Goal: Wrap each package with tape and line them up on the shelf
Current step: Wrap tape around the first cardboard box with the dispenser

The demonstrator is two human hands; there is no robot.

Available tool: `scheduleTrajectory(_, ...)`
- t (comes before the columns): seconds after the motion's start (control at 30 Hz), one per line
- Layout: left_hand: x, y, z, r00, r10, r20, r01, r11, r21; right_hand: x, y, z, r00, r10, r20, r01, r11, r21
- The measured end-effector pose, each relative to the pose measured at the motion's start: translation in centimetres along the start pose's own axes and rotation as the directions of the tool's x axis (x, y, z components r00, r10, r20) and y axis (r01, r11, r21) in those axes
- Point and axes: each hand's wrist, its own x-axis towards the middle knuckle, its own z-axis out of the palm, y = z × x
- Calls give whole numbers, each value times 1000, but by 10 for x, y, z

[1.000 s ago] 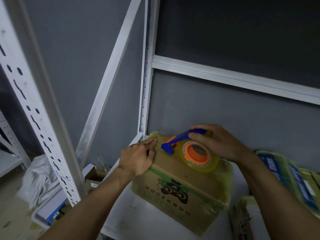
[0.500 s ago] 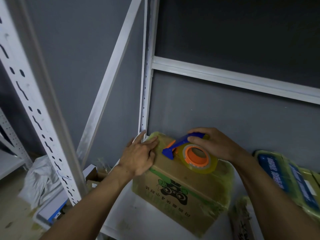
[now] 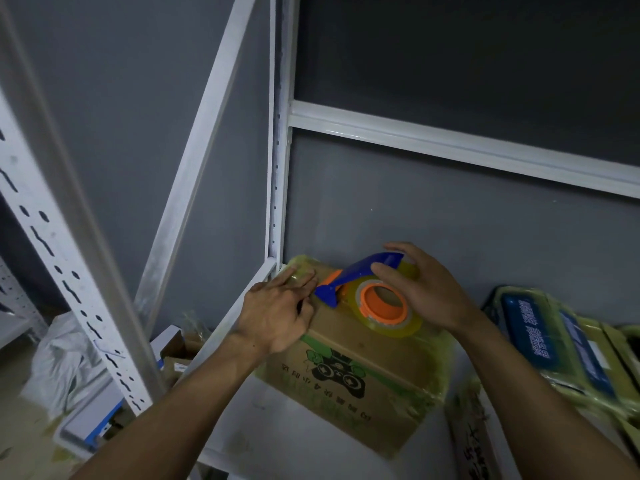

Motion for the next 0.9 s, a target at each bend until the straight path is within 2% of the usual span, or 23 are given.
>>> scheduleTrajectory(0.3, 3, 3, -3, 999, -35, 21, 35, 999, -16, 2, -2, -12, 999, -21, 47, 20, 1000, 11)
scheduleTrajectory(0.6, 1, 4, -9, 1000, -21, 20, 21, 1000, -2, -5, 2, -34, 998, 26, 62, -29, 999, 41)
scheduleTrajectory(0.9, 3, -19, -17, 996, -47, 79, 46, 999, 7, -9, 1, -9, 998, 6, 57, -8, 999, 32)
